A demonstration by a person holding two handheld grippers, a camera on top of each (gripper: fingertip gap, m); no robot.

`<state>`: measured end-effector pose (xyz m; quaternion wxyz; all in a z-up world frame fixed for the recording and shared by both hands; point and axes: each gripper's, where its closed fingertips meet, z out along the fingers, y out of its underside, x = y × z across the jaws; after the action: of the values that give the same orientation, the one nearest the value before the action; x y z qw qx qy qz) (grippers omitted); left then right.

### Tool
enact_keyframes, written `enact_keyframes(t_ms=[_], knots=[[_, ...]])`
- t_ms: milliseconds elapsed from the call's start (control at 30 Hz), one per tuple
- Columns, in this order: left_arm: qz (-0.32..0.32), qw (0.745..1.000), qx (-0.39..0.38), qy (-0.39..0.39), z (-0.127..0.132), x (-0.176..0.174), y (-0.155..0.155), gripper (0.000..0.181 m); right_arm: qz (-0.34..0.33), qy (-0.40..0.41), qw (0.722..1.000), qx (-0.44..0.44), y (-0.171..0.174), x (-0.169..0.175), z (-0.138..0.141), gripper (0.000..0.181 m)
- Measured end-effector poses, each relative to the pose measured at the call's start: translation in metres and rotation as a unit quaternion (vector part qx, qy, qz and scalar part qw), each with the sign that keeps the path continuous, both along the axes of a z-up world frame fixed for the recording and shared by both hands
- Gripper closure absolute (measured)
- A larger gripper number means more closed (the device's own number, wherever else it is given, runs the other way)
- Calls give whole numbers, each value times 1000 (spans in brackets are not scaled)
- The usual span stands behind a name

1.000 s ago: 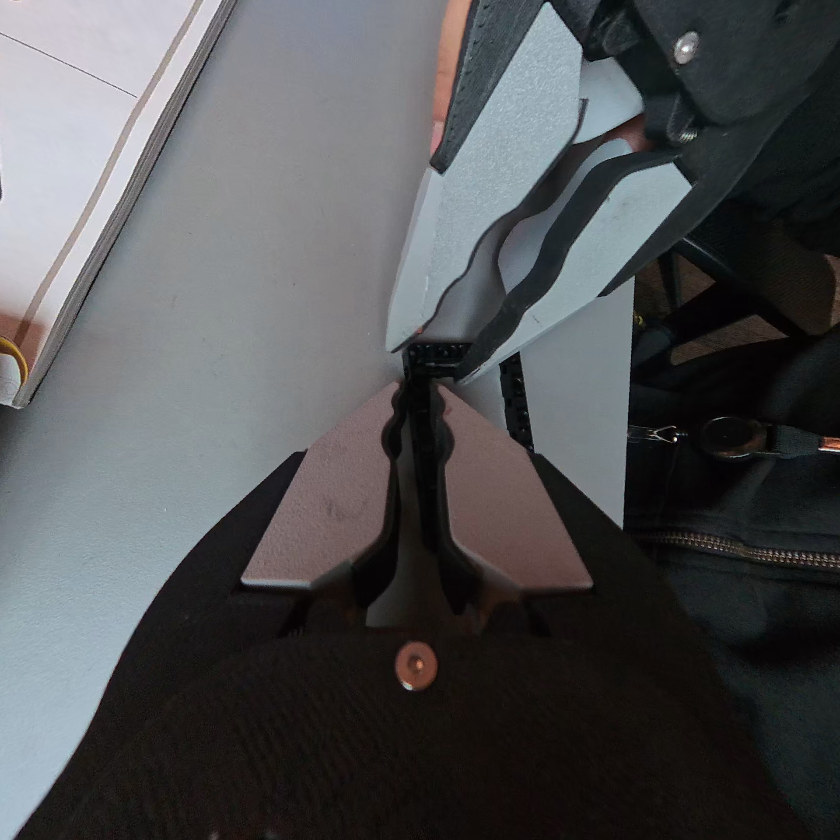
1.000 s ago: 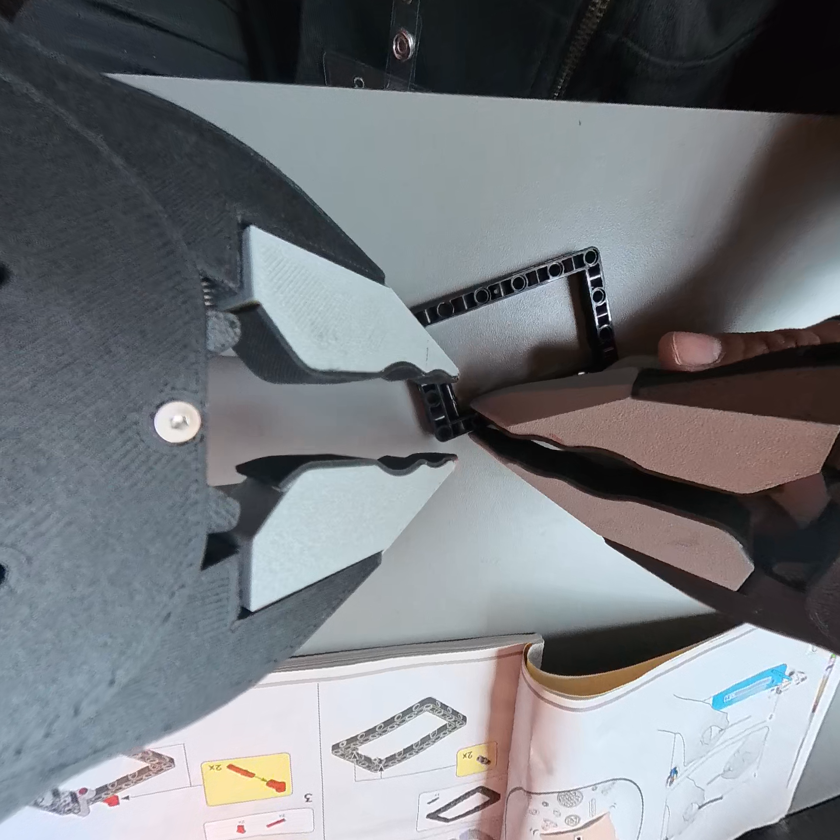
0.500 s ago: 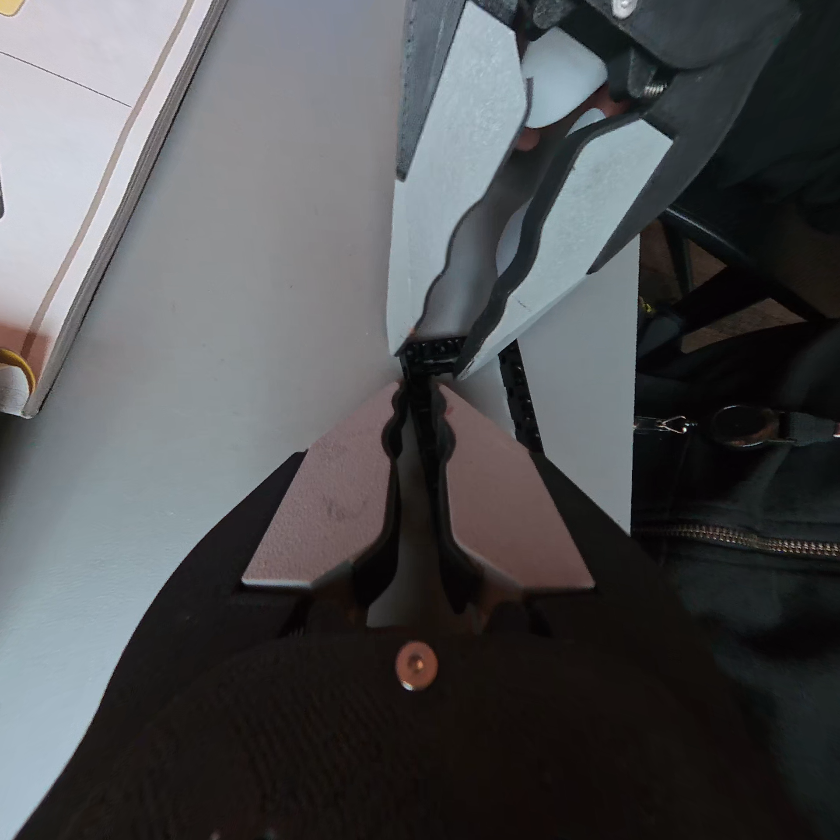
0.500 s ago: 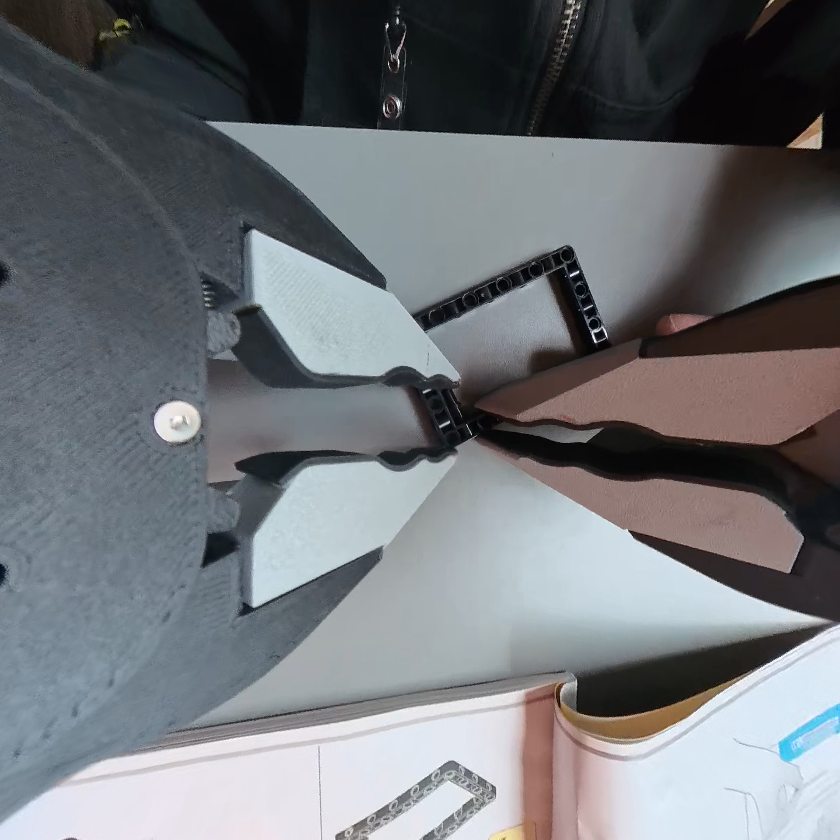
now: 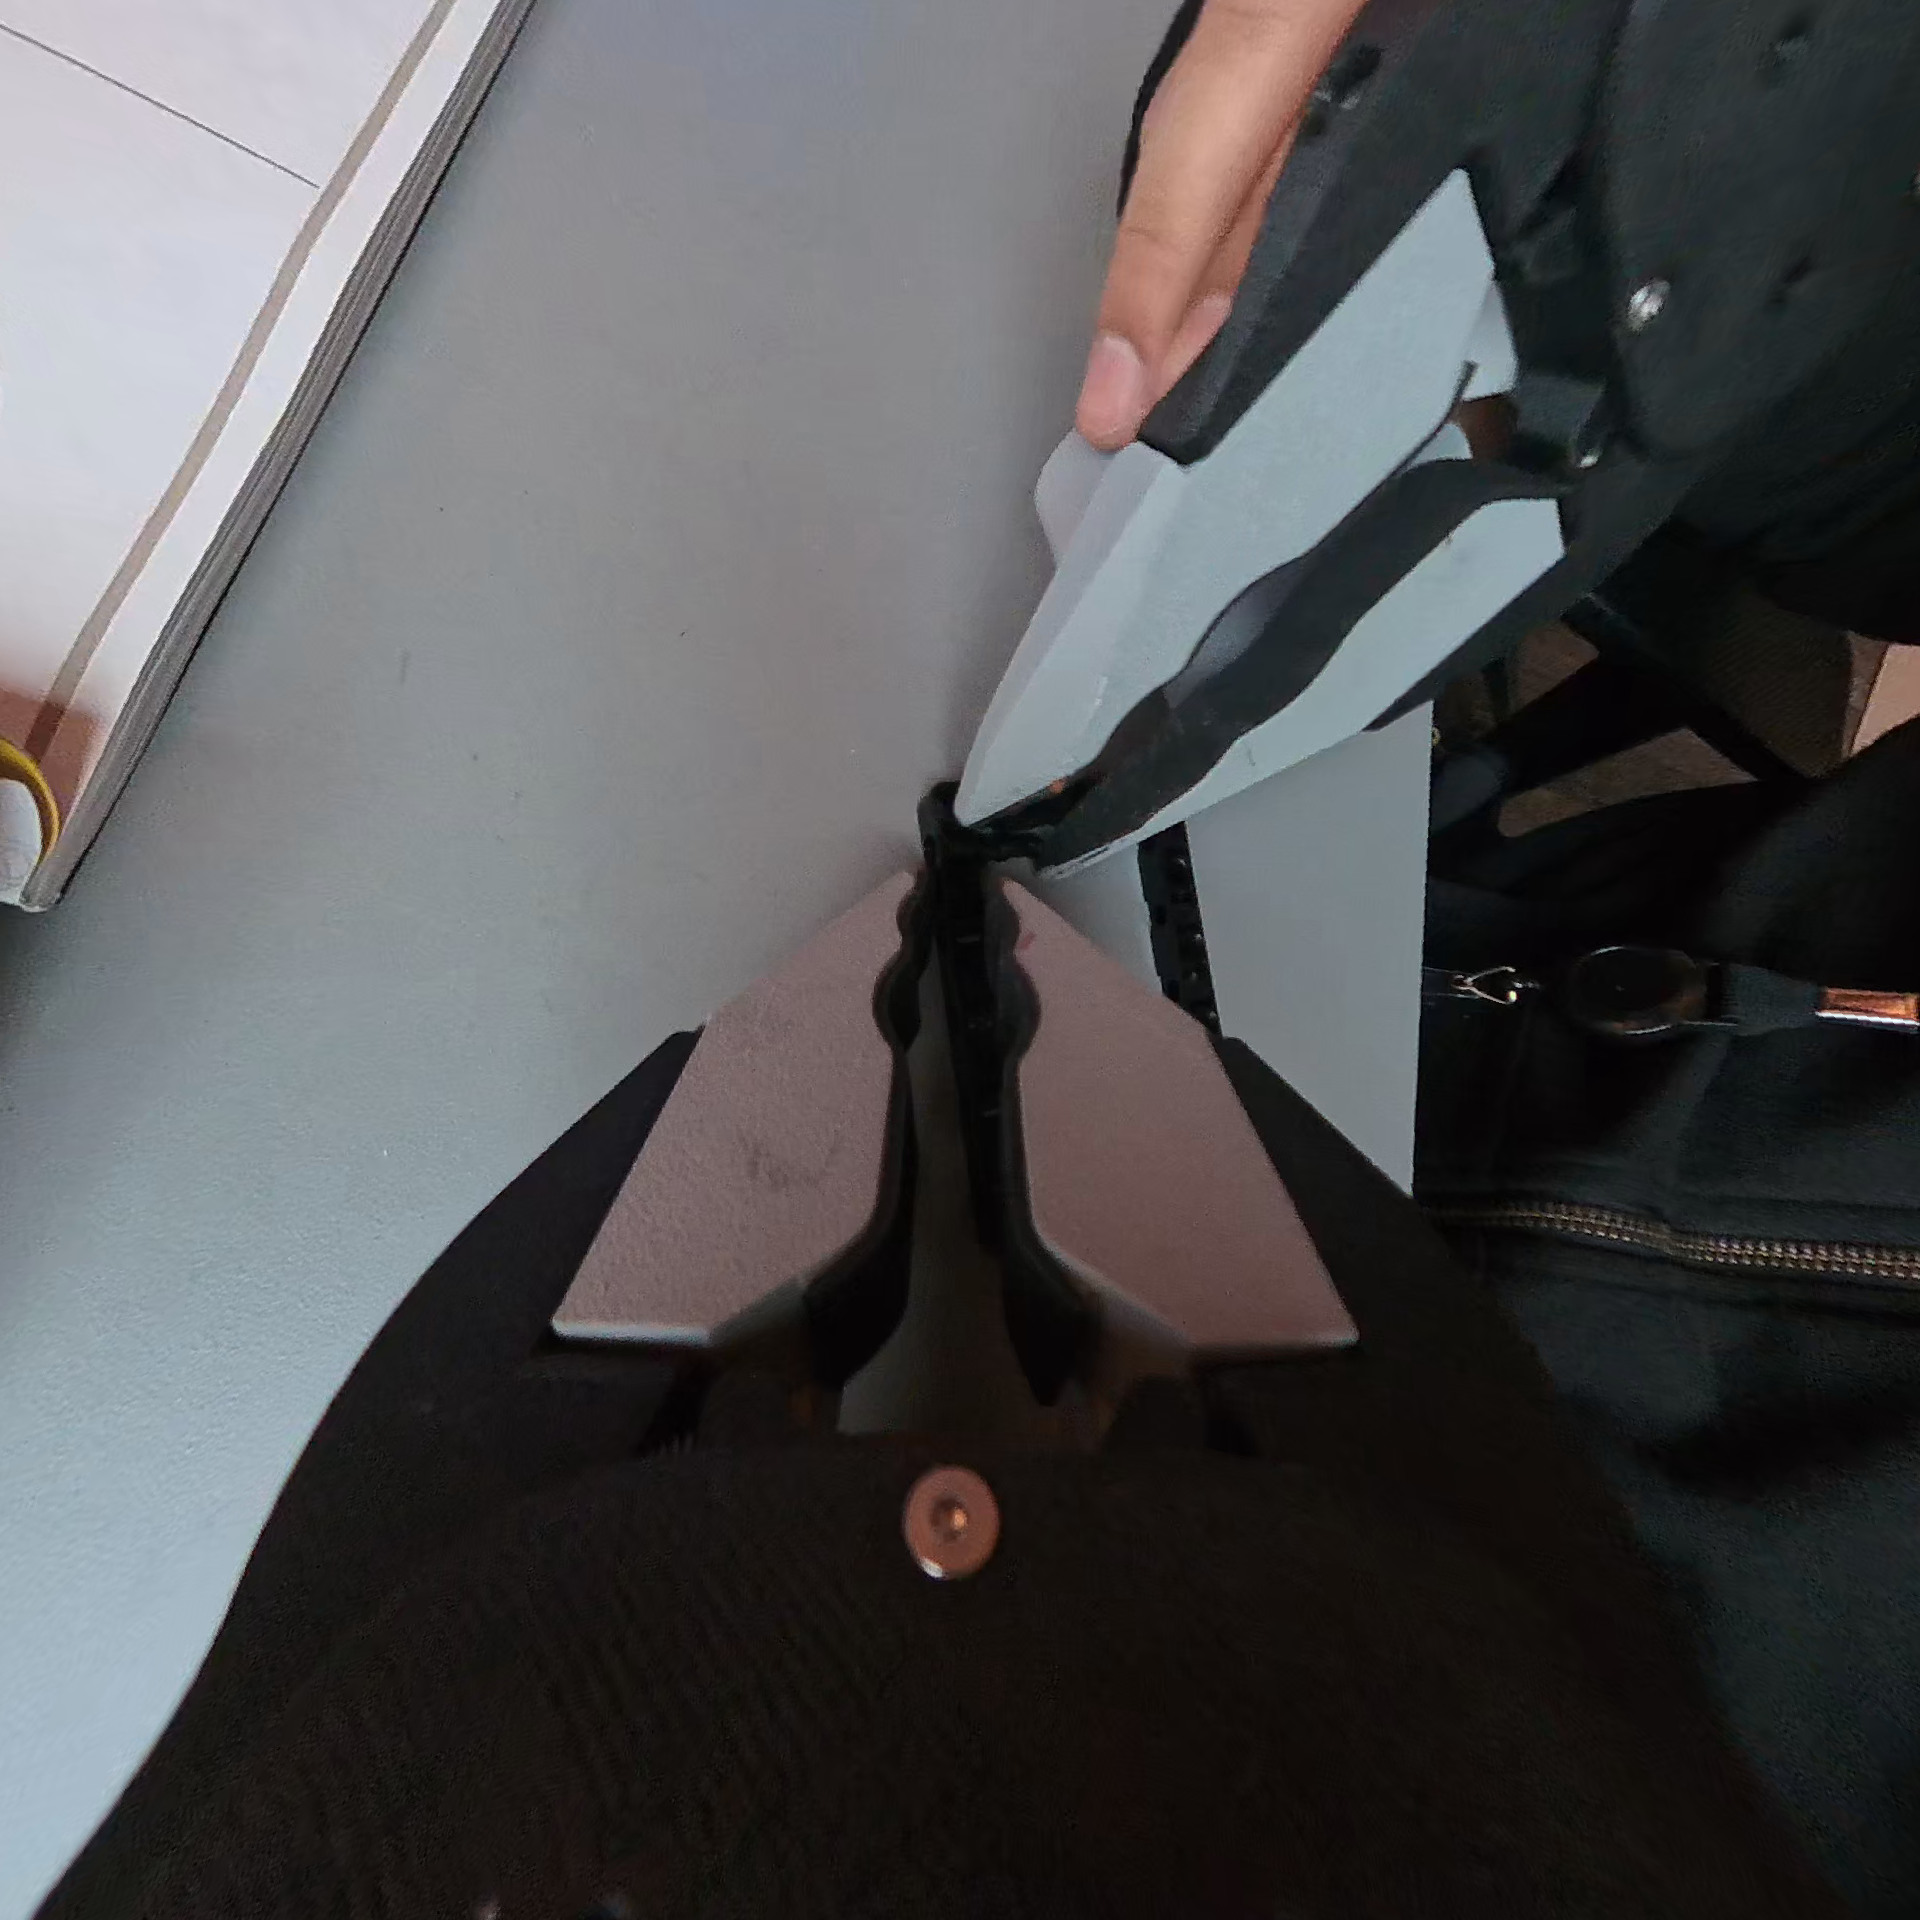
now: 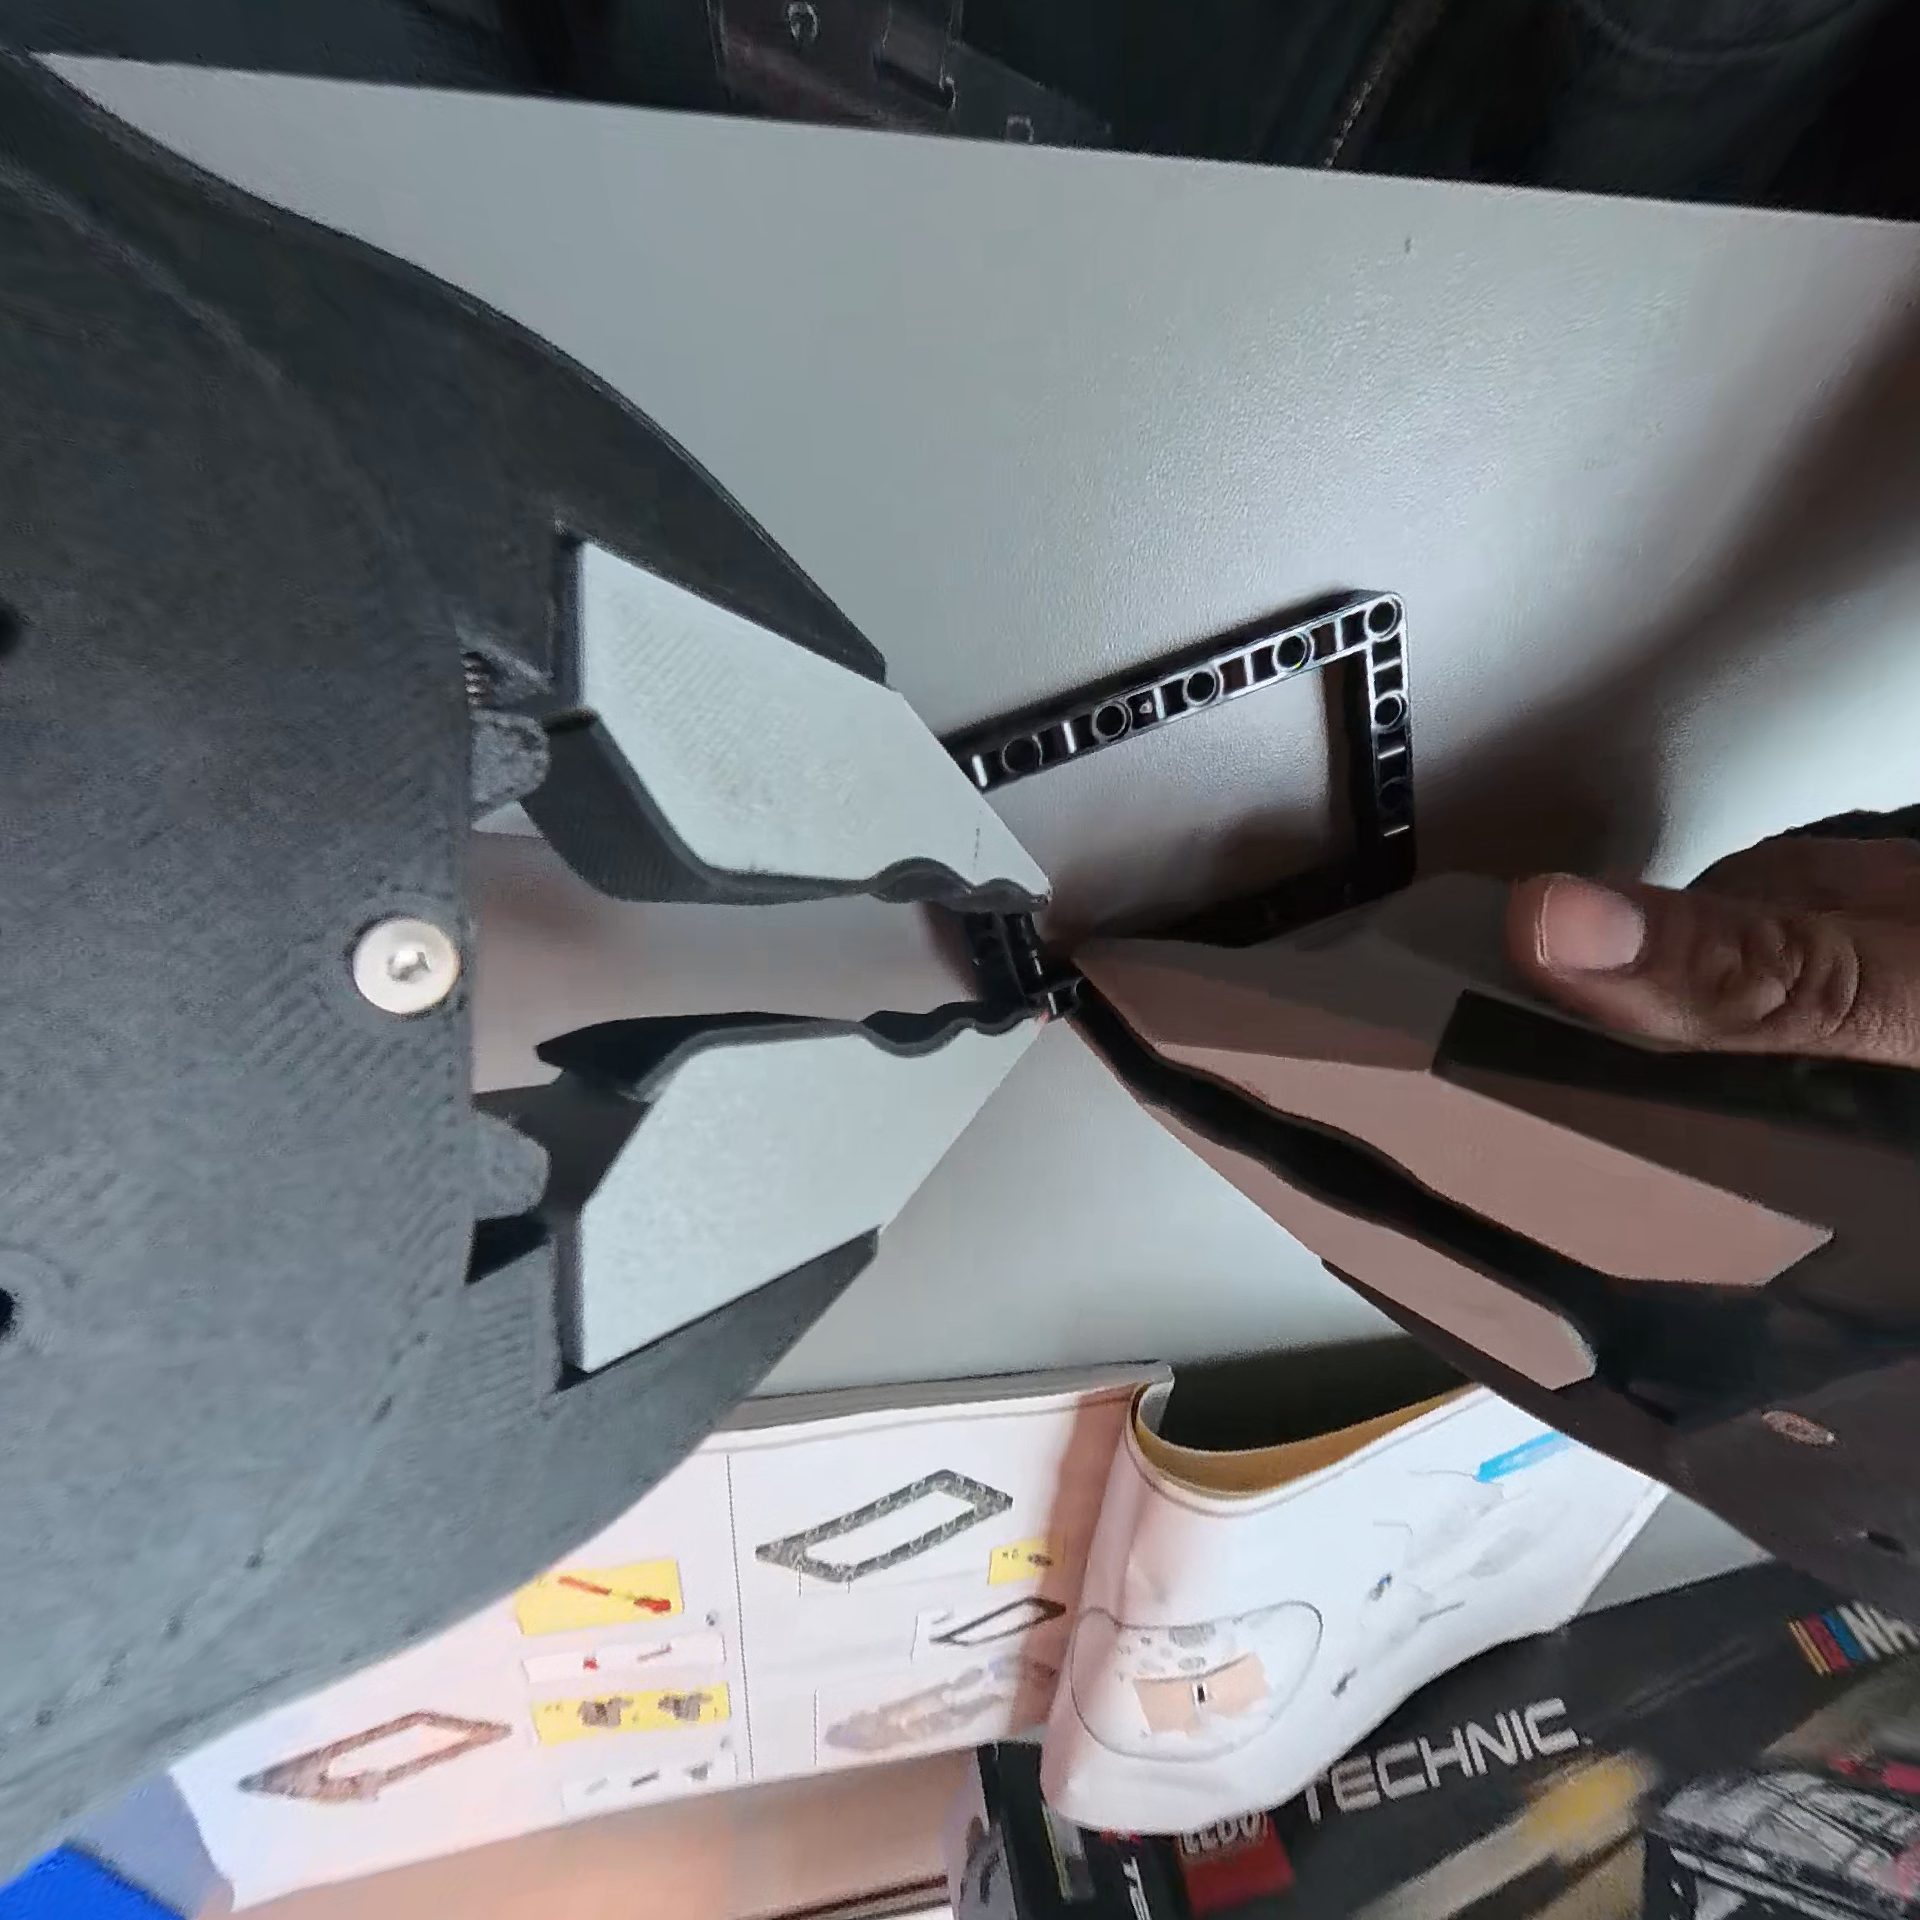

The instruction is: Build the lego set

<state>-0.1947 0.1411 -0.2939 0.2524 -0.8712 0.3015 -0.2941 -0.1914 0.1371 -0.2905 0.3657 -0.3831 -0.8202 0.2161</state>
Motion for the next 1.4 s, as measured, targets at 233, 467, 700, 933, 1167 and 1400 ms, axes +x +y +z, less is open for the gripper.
enact_keyframes(t_ms=[233, 467, 700, 933, 1167, 1400], knots=[[-3, 1000, -4, 1, 0, 0, 0, 173, -12, 19, 1000, -5, 1, -1, 1, 163], [-8, 1000, -5, 1, 0, 0, 0, 173, -15, 9, 998, -58, 4, -1, 3, 163], [-1, 999, -24, -24, 1, 6, -2, 174, -30, 34, 998, -41, 13, 0, 8, 177], [1, 1000, -15, -22, 1, 4, 0, 174, -76, 29, 996, -31, 28, -3, 5, 175], [11, 1000, 5, 0, 1, -1, 2, 174, -107, 68, 989, -82, 40, 1, 21, 172], [34, 998, 41, 32, 4, -11, -3, 175, -150, 92, 973, -147, 52, 13, 32, 169]])
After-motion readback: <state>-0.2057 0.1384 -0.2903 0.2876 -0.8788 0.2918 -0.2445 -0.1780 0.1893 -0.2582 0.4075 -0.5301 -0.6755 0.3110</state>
